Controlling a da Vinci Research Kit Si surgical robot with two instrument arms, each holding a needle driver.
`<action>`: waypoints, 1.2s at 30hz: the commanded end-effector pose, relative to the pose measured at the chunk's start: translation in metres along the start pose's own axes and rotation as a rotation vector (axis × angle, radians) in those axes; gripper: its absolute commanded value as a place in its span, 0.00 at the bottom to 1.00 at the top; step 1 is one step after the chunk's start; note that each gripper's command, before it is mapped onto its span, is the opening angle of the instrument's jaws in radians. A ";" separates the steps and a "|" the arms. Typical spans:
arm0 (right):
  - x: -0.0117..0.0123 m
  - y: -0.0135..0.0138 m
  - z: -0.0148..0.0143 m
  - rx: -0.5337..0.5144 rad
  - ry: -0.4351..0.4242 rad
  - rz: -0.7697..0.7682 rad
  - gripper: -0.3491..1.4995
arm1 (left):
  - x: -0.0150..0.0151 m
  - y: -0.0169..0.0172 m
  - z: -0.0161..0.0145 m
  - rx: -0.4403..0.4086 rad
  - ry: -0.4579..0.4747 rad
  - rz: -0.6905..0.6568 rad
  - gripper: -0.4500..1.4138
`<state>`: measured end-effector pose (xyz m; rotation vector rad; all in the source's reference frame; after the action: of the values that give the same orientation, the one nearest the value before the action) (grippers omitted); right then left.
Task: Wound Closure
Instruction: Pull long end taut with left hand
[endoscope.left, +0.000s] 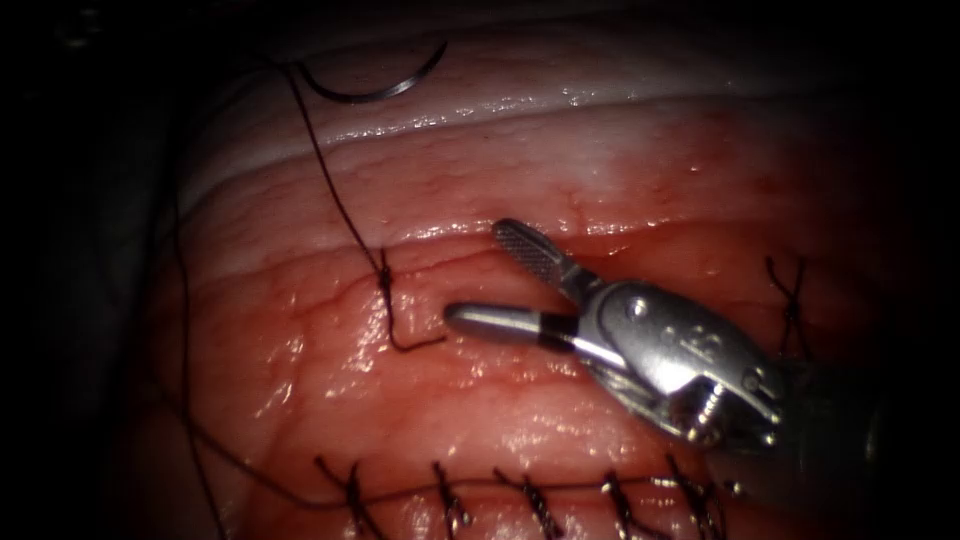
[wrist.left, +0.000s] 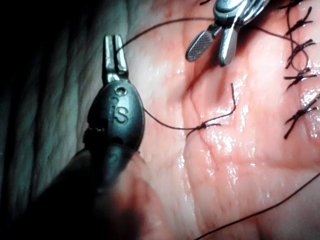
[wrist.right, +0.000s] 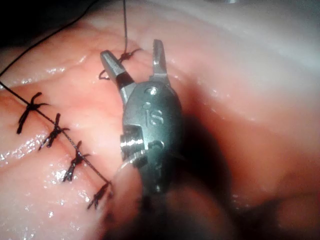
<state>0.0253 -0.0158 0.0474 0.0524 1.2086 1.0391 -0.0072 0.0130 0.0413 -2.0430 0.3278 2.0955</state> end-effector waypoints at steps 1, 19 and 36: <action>-0.0004 0.0001 0.0017 0.006 -0.007 0.000 0.73 | 0.0001 -0.0001 0.0007 0.000 0.003 0.004 0.00; -0.0032 -0.0016 0.0097 0.055 -0.097 -0.184 0.81 | 0.0021 -0.0003 0.0023 -0.018 0.009 0.022 0.00; -0.0034 -0.0036 0.0133 0.093 -0.056 -0.223 0.73 | 0.0021 0.0007 0.0027 -0.034 0.013 0.029 0.00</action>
<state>0.0374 -0.0138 0.0530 0.0176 1.1800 0.7843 -0.0096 0.0126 0.0389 -2.0838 0.3241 2.1199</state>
